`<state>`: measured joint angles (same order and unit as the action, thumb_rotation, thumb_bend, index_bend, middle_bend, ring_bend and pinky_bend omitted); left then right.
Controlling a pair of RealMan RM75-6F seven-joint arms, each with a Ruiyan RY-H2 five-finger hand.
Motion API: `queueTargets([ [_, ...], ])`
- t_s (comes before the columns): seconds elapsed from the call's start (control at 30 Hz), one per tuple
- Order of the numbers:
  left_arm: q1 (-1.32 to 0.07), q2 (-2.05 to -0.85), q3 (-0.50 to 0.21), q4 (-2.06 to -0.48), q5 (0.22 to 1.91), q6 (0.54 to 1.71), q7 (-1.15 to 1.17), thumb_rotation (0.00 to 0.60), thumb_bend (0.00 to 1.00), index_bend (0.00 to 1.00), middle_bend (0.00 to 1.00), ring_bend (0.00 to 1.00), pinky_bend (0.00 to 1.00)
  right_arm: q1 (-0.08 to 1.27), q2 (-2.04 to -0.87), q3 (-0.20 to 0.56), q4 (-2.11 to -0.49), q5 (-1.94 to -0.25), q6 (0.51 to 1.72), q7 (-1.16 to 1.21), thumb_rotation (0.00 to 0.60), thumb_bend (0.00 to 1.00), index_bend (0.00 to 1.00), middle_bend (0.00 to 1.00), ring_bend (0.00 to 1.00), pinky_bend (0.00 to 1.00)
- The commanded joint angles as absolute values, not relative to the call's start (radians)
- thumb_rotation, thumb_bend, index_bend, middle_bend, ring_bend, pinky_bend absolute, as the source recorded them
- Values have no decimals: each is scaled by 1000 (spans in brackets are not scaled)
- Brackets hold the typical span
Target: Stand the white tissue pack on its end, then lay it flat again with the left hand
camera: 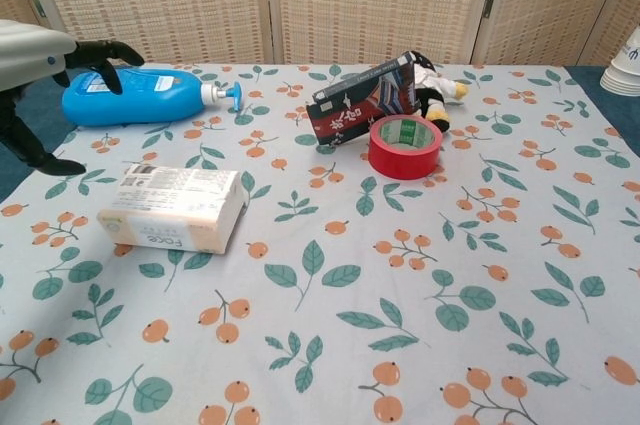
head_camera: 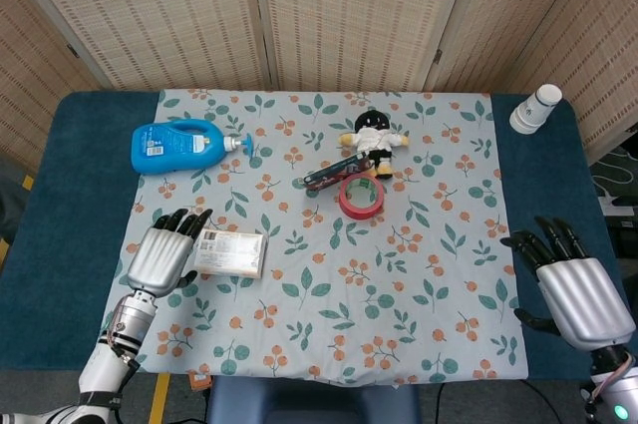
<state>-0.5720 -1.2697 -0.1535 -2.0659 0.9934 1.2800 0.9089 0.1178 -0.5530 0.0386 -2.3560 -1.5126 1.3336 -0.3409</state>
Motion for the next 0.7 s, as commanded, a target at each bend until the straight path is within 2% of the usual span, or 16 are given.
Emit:
queueTargets([
  [0.03, -654, -1300, -204, -2169, 662, 1321, 1097, 600, 171, 0, 56, 4, 156, 122, -555, 41, -2356, -1503, 1329, -344, 600, 55, 207, 168, 0, 0],
  [0.1, -698, -1325, -242, -2193, 527, 1349, 1130, 600, 170, 0, 30, 0, 148, 126, -555, 42, -2356, -1494, 1325, -346, 600, 55, 207, 168, 0, 0],
  [0.17, -731, -1355, -259, -2185, 474, 1378, 1143, 600, 169, 0, 16, 0, 140, 128, -555, 43, -2356, -1488, 1323, -346, 600, 55, 207, 168, 0, 0],
  [0.37, -781, -1446, -253, -2145, 458, 1443, 1138, 600, 169, 0, 15, 0, 128, 133, -553, 44, -2356, -1477, 1318, -343, 600, 55, 207, 168, 0, 0],
  [0.7, -833, -1542, -241, -2071, 467, 1465, 1112, 600, 169, 0, 16, 0, 128, 143, -553, 46, -2356, -1457, 1308, -346, 600, 55, 207, 168, 0, 0],
])
